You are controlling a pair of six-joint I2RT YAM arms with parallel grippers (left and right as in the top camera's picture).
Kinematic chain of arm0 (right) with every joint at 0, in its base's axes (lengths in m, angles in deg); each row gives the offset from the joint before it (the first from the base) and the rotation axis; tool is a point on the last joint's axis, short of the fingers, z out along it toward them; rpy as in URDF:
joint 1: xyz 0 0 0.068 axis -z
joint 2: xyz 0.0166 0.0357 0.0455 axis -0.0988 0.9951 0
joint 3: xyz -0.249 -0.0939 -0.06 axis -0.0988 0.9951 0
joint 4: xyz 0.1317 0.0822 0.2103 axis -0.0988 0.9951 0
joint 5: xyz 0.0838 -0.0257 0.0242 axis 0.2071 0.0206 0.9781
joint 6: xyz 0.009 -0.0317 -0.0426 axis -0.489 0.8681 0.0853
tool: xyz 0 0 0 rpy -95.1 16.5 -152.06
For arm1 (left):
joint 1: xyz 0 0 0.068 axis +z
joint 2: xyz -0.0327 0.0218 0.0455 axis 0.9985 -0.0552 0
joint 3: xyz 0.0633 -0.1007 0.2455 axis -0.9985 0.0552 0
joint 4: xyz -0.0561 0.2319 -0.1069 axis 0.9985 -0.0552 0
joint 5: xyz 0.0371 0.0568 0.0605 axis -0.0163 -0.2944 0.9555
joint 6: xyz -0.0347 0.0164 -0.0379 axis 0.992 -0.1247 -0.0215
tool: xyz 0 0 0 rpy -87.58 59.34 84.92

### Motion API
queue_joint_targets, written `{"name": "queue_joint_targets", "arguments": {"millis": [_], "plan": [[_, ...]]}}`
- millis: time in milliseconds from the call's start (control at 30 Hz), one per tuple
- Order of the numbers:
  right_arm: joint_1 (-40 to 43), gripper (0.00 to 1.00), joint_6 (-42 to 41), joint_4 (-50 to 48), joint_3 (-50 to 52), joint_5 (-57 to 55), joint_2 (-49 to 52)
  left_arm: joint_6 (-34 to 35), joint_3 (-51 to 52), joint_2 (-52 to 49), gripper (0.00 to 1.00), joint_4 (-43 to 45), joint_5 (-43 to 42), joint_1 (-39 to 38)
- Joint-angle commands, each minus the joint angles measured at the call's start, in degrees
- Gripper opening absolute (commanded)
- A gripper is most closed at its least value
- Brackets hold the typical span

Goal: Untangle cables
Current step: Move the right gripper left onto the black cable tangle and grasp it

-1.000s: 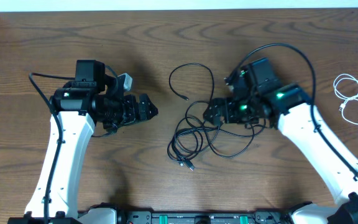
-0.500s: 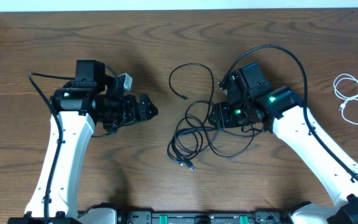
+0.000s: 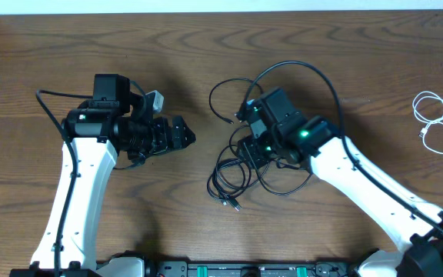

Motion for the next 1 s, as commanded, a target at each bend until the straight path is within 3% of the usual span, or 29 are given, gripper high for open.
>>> {"name": "queue_joint_targets", "arguments": {"millis": [0,600,767,967], "plan": [[-1.1,0.5,1.2,-1.5,0.0,-2.0,2.7,-0.1,0.2,-0.3,0.98,-0.1,0.3,-0.1],[-1.2,0.55,1.1,-10.8,0.0,-2.0,21.0,-0.1,0.2,-0.3,0.98,-0.1,0.3,-0.1],[-1.1,0.04,1.1,-10.4,0.0,-2.0,21.9,-0.1,0.2,-0.3,0.98,-0.1,0.3,-0.1],[-1.0,0.01,1.2,-10.8,-0.4,0.3,19.3,-0.1,0.2,-0.3,0.98,-0.1,0.3,-0.1]]}}
